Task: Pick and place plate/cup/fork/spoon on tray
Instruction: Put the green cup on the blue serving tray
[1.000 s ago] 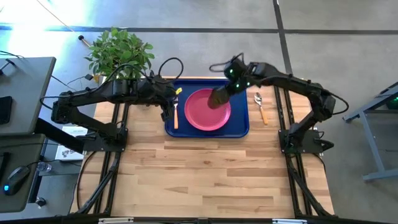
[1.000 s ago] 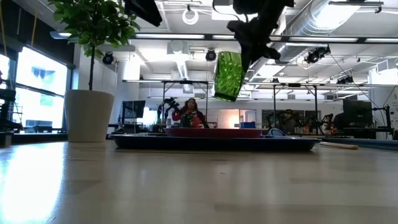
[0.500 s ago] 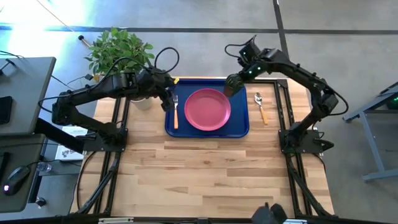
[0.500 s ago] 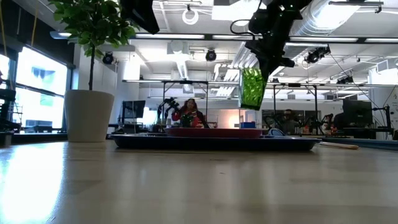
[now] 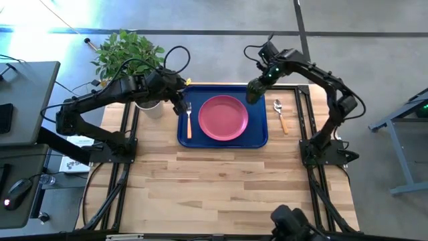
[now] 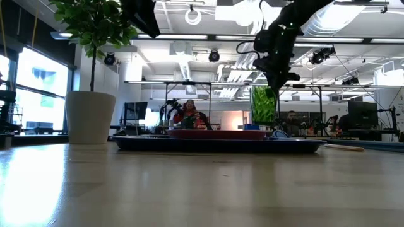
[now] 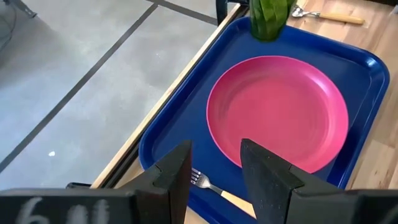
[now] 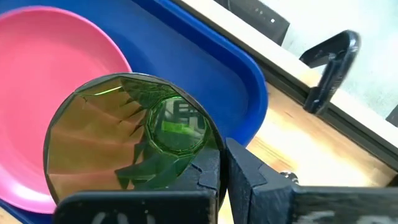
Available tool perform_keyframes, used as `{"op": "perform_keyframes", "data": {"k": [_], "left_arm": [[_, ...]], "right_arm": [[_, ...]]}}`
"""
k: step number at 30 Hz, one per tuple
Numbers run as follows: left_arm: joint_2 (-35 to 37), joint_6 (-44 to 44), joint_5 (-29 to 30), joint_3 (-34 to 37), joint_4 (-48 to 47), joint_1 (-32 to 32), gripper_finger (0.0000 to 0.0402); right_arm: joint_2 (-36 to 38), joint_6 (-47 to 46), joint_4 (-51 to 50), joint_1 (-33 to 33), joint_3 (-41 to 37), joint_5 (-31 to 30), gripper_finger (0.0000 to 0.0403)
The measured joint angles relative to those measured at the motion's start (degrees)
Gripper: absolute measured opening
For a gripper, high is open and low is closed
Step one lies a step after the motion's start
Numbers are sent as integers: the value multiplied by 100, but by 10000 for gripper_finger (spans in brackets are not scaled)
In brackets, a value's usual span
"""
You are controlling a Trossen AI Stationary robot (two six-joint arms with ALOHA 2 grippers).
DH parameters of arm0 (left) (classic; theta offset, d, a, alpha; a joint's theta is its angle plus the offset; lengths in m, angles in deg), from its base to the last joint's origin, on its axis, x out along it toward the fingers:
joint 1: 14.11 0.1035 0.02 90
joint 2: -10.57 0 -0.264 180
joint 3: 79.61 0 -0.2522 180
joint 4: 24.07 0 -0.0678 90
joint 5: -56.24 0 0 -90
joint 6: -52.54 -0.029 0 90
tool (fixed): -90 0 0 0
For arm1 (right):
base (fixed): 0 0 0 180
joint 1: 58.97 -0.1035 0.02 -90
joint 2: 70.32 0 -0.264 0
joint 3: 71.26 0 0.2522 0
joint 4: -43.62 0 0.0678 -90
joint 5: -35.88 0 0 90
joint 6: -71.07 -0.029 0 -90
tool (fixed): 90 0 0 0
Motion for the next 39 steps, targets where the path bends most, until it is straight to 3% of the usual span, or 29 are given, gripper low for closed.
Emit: {"op": "perform_keyframes", "data": {"k": [19,28,39], "left_arm": [[0,6,-2,0,-4,24,129],[0,8,-2,0,-7,24,129],[0,12,-4,0,-5,24,129]], "right_arm": [[-850,128,242,28,-2,-57,0],[-893,128,157,17,0,-50,1],[-899,128,79,-11,0,-116,48]]}}
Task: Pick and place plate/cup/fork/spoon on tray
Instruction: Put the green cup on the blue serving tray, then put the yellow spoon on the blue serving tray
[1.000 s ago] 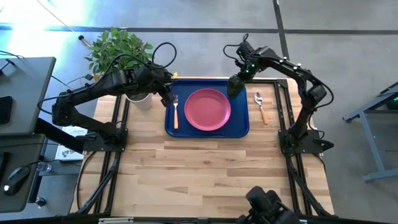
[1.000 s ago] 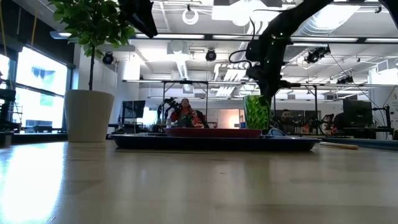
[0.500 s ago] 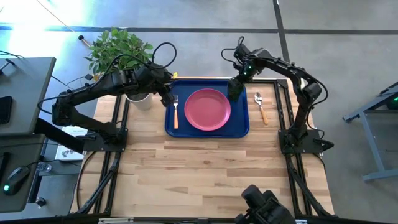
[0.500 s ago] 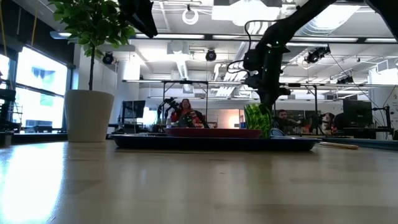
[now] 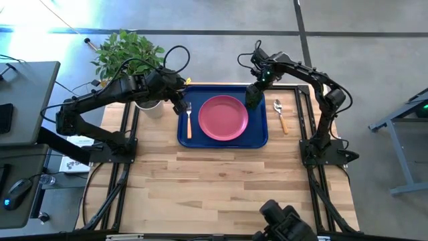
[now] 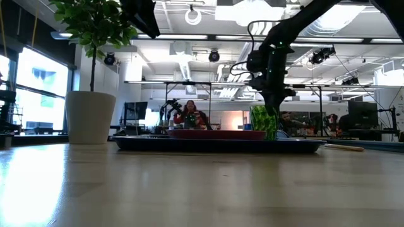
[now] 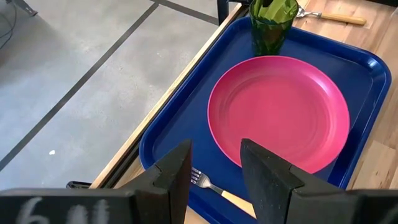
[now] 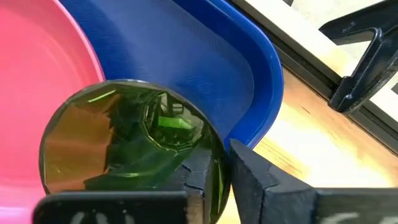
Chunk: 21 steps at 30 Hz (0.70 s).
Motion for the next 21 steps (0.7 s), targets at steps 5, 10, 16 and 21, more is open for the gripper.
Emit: {"op": "perform_keyframes", "data": {"k": [5,10,16,21], "left_arm": [[0,0,0,0,-2,0,129],[0,2,0,0,-2,0,129],[0,2,-2,0,-2,0,129],[0,2,-2,0,-2,0,129]], "right_arm": [[8,-50,63,0,0,2,72],[91,-70,43,0,0,0,82],[375,-167,69,9,0,-92,83],[673,-328,69,10,0,-114,83]]}}
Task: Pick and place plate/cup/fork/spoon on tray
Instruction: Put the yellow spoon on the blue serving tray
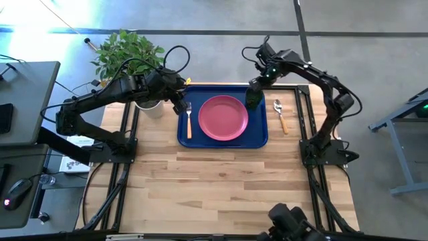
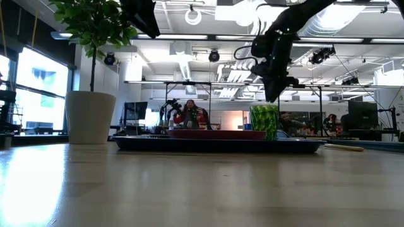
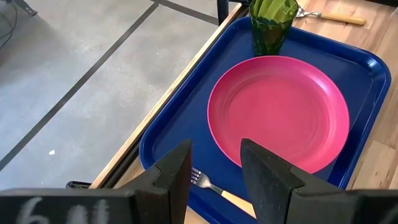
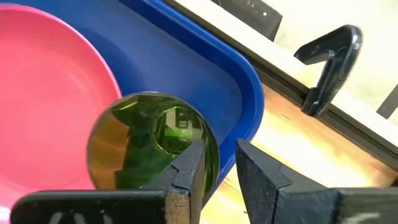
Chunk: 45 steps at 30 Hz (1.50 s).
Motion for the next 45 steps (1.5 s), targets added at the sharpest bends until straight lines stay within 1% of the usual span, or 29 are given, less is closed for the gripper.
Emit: {"op": "perform_keyframes", "data": {"k": [8,12,16,19,27,33,40,45], "left_arm": [[0,-67,1,0,2,0,129],[0,-210,1,0,0,0,129],[0,-126,-34,0,0,0,129],[0,-106,-101,0,-3,0,129],[1,-17,-98,0,-4,0,129],[2,-17,-98,0,-2,0,129],[2,-15,-96,0,-2,0,129],[2,-15,-94,0,-2,0,129]], "right_arm": [[648,-449,-203,-17,0,39,83],[970,-881,-577,-138,0,15,83],[1275,-1292,-1067,-466,-90,-380,83],[1510,-1686,-1287,-751,-397,-586,83],[2420,-2976,-1149,-1483,-1669,-581,83],[3087,-3883,-889,-1842,-2675,-581,83],[3359,-4174,-844,-1909,-3246,-658,84],[3290,-4043,-734,-1887,-3445,-1084,107]]}}
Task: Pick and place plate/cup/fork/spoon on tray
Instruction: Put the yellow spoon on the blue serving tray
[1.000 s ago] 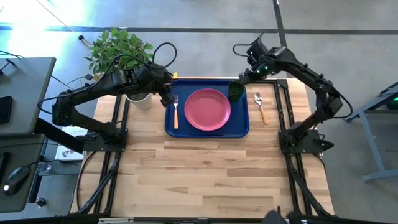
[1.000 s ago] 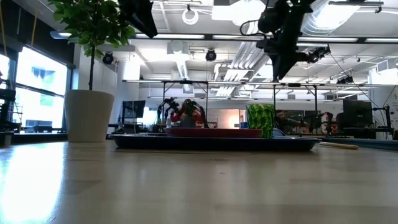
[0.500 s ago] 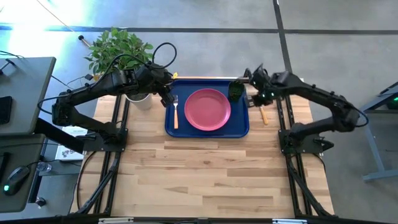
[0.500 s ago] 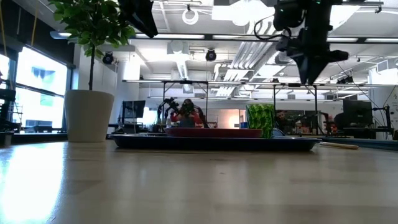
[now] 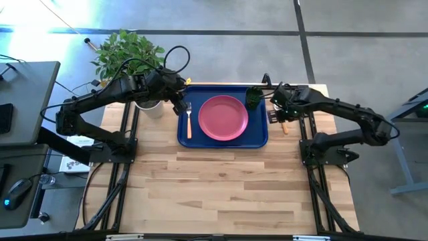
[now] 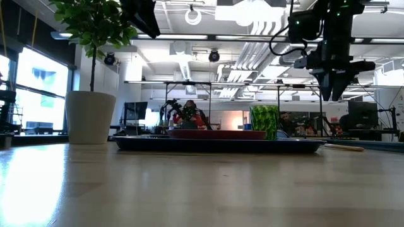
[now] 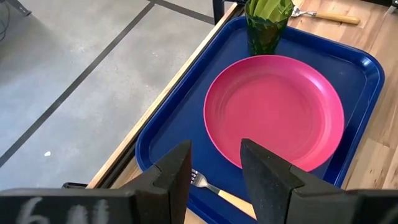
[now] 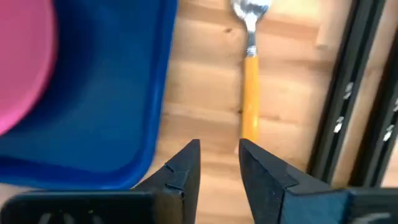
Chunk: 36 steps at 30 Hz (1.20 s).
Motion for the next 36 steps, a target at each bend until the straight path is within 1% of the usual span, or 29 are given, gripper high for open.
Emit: {"op": "perform_keyframes", "data": {"k": [6,9,15,22,36], "left_arm": [[0,0,2,0,0,0,129],[0,0,10,0,0,0,129],[0,2,15,0,0,0,129],[0,3,15,0,2,0,129],[0,14,64,0,4,4,129]], "right_arm": [[-8,193,369,301,-359,49,154],[-8,345,682,509,-618,156,166],[-13,637,1239,1020,-1092,368,164],[-216,927,1341,1448,-1180,460,161],[-1562,1565,1943,1857,-1180,528,161]]}}
